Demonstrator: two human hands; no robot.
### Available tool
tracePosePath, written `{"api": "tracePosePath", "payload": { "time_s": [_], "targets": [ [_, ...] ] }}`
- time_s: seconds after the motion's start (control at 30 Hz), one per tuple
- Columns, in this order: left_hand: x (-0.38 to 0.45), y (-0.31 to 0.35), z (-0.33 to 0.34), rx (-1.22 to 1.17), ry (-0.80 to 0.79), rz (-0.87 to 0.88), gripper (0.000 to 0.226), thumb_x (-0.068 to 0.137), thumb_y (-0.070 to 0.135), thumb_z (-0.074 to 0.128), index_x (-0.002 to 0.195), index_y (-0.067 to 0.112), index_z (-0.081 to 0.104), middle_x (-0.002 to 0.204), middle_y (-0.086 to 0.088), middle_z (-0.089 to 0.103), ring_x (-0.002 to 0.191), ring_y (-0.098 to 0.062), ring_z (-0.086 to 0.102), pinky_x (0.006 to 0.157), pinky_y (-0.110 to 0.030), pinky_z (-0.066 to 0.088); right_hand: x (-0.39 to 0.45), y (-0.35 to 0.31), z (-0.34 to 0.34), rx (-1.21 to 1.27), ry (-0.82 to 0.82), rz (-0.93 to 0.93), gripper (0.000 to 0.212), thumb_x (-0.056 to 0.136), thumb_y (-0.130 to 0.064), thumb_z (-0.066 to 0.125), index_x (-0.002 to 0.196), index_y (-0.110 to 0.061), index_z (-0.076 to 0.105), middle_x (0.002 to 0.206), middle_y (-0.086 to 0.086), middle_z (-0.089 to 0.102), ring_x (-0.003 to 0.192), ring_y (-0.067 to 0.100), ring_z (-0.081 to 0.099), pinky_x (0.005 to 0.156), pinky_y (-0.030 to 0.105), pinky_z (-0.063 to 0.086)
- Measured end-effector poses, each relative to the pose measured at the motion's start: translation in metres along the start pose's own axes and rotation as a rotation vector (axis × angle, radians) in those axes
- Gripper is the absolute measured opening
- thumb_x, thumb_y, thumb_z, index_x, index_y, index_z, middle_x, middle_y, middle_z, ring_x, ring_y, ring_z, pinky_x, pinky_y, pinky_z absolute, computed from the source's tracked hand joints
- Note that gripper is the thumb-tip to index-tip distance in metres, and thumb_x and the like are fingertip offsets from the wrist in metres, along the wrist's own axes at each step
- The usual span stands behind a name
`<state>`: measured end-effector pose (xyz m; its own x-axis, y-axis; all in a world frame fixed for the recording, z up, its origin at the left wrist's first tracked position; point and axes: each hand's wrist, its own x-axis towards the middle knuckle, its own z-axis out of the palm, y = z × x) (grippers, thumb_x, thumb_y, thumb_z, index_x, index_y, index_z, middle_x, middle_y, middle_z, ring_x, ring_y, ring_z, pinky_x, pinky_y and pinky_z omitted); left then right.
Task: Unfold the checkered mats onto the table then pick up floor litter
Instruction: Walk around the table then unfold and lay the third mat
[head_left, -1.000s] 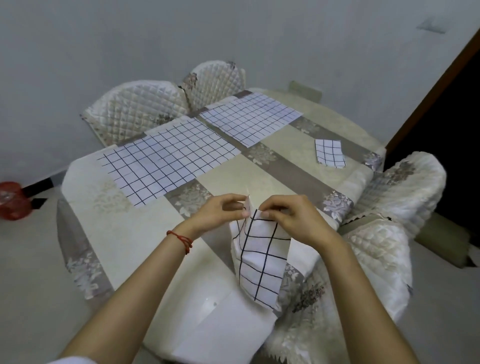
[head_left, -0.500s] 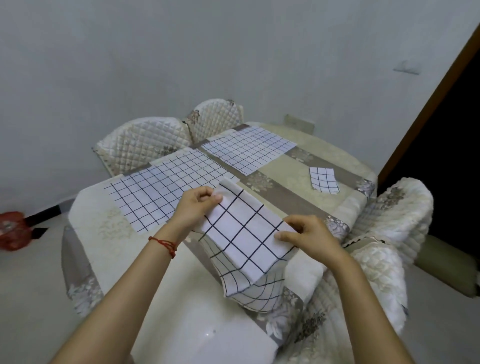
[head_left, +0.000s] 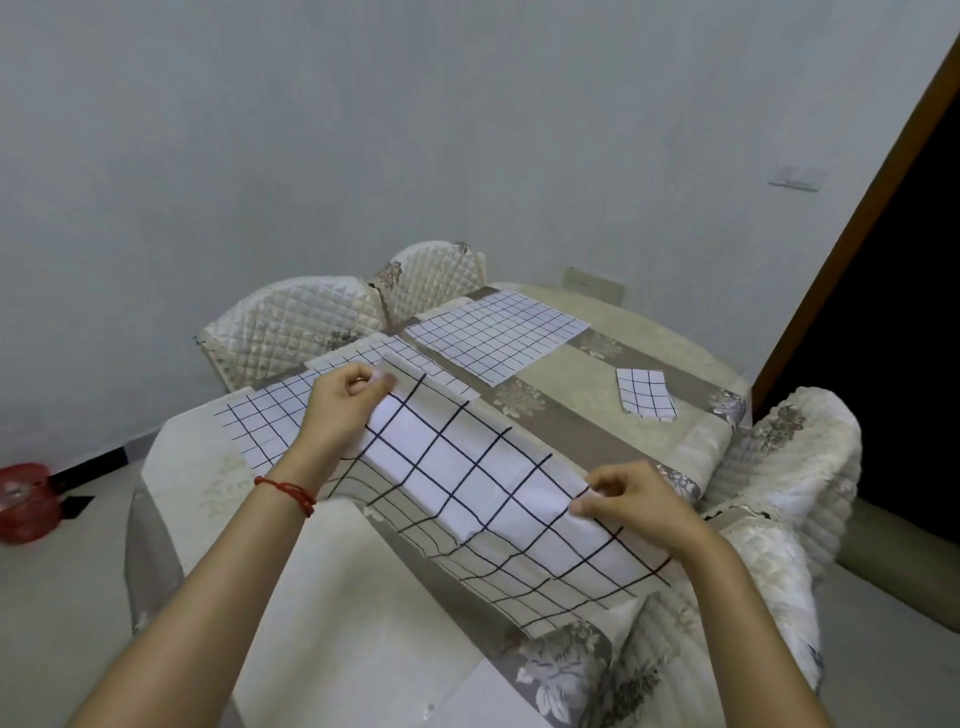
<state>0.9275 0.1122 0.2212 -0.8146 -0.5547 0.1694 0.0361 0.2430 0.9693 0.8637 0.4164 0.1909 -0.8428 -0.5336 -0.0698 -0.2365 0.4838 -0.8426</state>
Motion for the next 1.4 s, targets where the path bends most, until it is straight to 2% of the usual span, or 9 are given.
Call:
{"api": "tracePosePath", "payload": {
  "time_s": [0.07,0.17,0.33,0.43,0.57,0.7,0.97,1.17,1.4],
  "targets": [
    [0.003,0.004,-0.005,0.012,0.006,0.02,0.022,0.086,0.015,0.059,0.064,0.016,0.054,0.048,0.003,0.042,0.037,-0.002,0.031,0.048,-0.022,0.027,0.0,0.003,0.001,-0.025,-0.026,0.008,0.031,0.072,-0.019,0.075,0.055,-0.005,0.054,0.053,-0.001,0.037,0.052,0.009,0.032,0.056,0.027,0.027],
    [0.004,0.003,-0.009,0.119,0.046,0.048,0.005,0.083,0.015,0.061,0.078,0.014,0.059,0.067,-0.001,0.052,0.062,-0.008,0.049,0.065,-0.027,0.038,0.002,-0.002,0.003,-0.054,0.082,-0.006,0.035,0.08,-0.017,0.067,0.047,-0.022,0.056,0.044,-0.011,0.042,0.045,0.003,0.032,0.054,0.024,0.029],
    [-0.016,0.006,0.012,0.336,-0.003,0.295,0.045,0.075,0.035,0.067,0.115,0.016,0.057,0.114,0.01,0.055,0.109,-0.008,0.048,0.097,-0.026,0.034,0.009,-0.033,0.011,-0.462,0.115,-0.12,0.034,0.084,-0.024,0.059,0.052,-0.022,0.048,0.051,-0.003,0.048,0.059,0.015,0.047,0.053,0.027,0.033],
    [-0.029,0.005,0.043,0.555,-0.344,0.446,0.054,0.066,0.055,0.059,0.106,0.02,0.063,0.112,0.005,0.065,0.108,-0.012,0.056,0.097,-0.03,0.039,0.012,-0.056,0.023,-0.665,0.052,-0.192,0.014,0.086,-0.029,0.056,0.08,-0.018,0.063,0.082,0.008,0.066,0.087,0.028,0.058,0.062,0.034,0.039],
    [-0.045,0.003,0.074,0.589,-0.696,0.291,0.023,0.077,0.03,0.068,0.089,0.011,0.068,0.079,-0.005,0.067,0.073,-0.01,0.058,0.069,-0.024,0.045,0.011,-0.073,0.031,-0.758,0.064,-0.289,0.019,0.088,-0.034,0.053,0.086,-0.017,0.062,0.085,0.008,0.063,0.091,0.029,0.056,0.06,0.031,0.03],
    [-0.039,-0.003,0.072,0.476,-0.593,0.247,0.02,0.08,0.022,0.066,0.07,0.005,0.065,0.058,-0.008,0.055,0.056,-0.006,0.046,0.057,-0.024,0.037,0.008,-0.052,0.014,-0.56,0.072,-0.173,0.031,0.077,-0.035,0.066,0.059,-0.015,0.05,0.059,-0.001,0.049,0.066,0.019,0.048,0.052,0.032,0.031],
    [-0.026,0.007,0.051,0.124,-0.367,0.129,0.027,0.083,0.001,0.057,0.069,0.021,0.066,0.059,0.016,0.067,0.062,0.008,0.057,0.062,-0.007,0.044,-0.007,0.008,-0.004,0.266,0.119,0.012,0.018,0.076,-0.001,0.069,0.067,-0.016,0.071,0.056,-0.011,0.065,0.058,-0.003,0.057,0.06,0.008,0.044],
    [-0.025,0.004,0.044,-0.016,-0.303,0.058,0.023,0.083,-0.002,0.055,0.071,0.013,0.068,0.068,0.003,0.069,0.071,-0.014,0.06,0.07,-0.028,0.046,0.001,0.021,0.006,0.351,0.238,0.05,0.025,0.082,-0.001,0.062,0.067,-0.019,0.07,0.056,-0.014,0.069,0.057,-0.006,0.058,0.059,0.008,0.044],
    [-0.024,-0.001,0.032,0.108,-0.298,0.054,0.022,0.079,-0.001,0.061,0.083,0.02,0.065,0.08,0.004,0.067,0.071,-0.003,0.06,0.066,-0.013,0.046,0.011,0.009,0.002,0.214,0.34,-0.009,0.027,0.082,-0.009,0.064,0.06,-0.024,0.066,0.051,-0.018,0.064,0.051,-0.006,0.053,0.057,0.013,0.043]
  ]
}}
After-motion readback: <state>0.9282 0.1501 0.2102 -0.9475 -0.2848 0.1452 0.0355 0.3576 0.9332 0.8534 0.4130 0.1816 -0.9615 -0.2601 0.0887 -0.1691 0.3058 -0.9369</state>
